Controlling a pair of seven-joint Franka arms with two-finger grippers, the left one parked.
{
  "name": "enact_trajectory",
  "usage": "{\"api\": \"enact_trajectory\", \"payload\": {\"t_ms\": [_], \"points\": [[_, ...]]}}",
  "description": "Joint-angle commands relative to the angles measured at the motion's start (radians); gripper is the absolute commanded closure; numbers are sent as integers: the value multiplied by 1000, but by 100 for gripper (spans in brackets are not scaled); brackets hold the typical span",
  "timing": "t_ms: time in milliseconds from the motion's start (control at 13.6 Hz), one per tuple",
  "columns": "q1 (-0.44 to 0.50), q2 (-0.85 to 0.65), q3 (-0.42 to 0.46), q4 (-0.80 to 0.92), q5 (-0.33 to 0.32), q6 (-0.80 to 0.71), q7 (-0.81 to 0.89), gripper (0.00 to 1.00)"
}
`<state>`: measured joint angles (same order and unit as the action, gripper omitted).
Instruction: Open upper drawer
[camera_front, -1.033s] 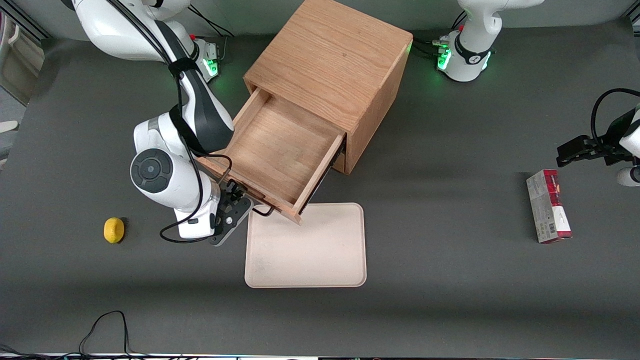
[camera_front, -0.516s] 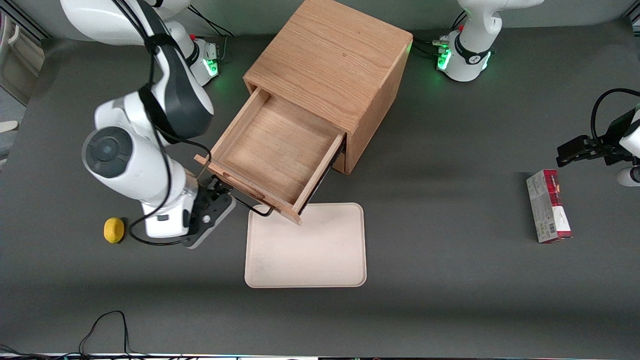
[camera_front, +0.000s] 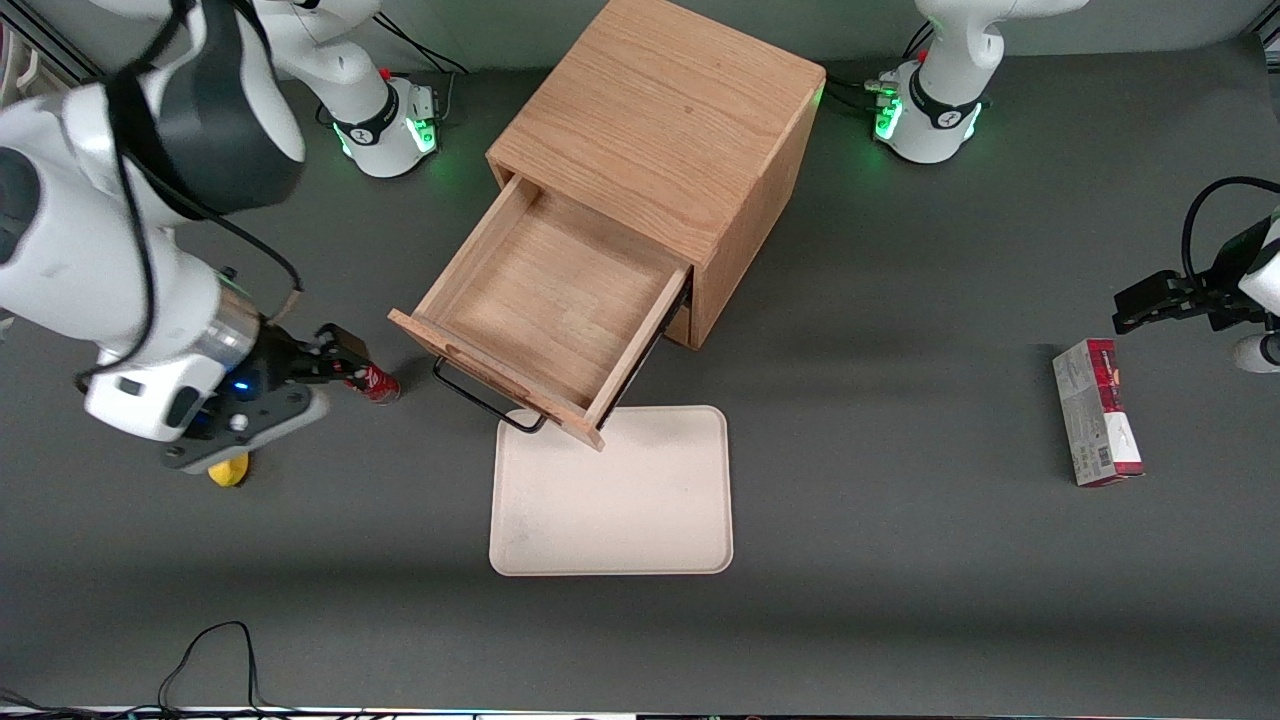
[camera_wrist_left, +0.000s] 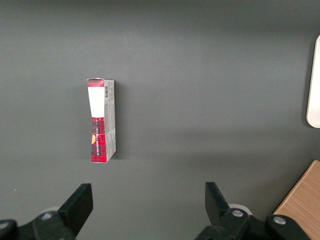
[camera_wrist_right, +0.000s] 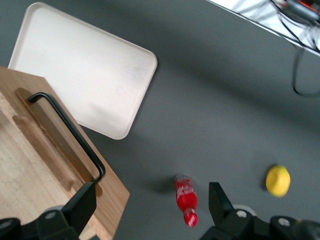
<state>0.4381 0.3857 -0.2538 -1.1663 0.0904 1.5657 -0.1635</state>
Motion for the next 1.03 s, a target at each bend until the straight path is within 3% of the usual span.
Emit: {"api": "enact_trajectory", "payload": {"t_ms": [0,369,738,959], "points": [[4,-51,-54,-22,-14,-29,56,0],[-132,-175,-22,-177,-1,-12,144,0],[-419,-330,221,-389,-73,143,140,0],[-467,-350,238,-412,-75,145,137,0]]}}
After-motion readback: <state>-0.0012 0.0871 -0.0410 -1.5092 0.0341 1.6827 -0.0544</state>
